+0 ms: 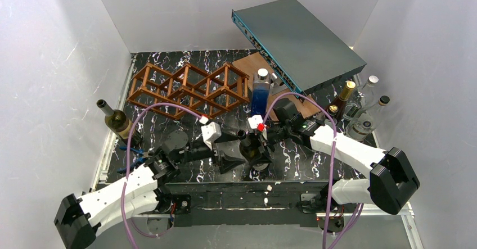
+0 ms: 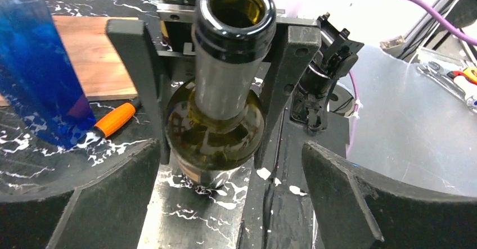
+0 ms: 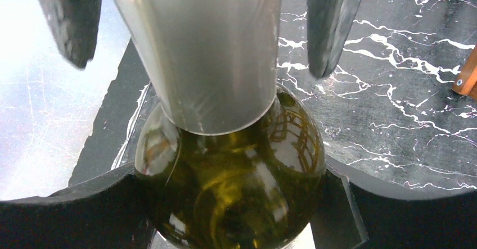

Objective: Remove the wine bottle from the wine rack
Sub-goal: Pick up the wine bottle from the wine rack.

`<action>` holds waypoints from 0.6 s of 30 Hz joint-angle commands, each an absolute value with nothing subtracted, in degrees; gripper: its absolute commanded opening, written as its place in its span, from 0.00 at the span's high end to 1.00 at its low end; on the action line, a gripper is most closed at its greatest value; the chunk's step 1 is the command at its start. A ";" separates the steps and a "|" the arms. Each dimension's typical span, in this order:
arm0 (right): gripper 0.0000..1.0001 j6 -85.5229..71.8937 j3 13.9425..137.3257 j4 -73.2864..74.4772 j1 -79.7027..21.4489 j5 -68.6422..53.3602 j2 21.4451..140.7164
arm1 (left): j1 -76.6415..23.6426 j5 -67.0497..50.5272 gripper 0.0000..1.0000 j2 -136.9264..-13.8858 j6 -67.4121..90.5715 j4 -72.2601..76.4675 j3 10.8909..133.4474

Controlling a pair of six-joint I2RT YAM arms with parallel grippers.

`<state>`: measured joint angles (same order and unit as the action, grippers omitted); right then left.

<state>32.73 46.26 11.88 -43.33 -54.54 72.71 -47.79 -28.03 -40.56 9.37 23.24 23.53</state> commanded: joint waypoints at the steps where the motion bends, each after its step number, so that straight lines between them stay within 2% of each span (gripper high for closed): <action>1: 0.90 31.73 47.11 7.56 -42.89 -58.53 72.34 | -51.05 -24.15 0.08 -45.13 5.71 29.96 27.48; 10: 0.88 31.70 46.85 7.51 -42.37 -59.05 72.16 | -53.26 -19.48 0.18 -49.27 5.95 36.22 28.05; 13: 0.87 31.71 46.71 7.43 -42.28 -59.10 72.18 | -53.33 -19.15 0.27 -50.01 6.85 36.62 28.67; 15: 0.86 31.66 46.67 7.38 -42.21 -59.14 72.16 | -53.35 -18.87 0.37 -50.60 7.75 36.94 29.05; 18: 0.84 31.56 46.58 7.27 -42.11 -59.15 72.07 | -53.56 -19.10 0.44 -51.77 8.42 37.50 29.46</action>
<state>32.10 46.00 11.75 -42.54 -55.42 72.73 -53.06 -20.21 -50.76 7.77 34.41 27.00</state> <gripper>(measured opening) 0.861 0.603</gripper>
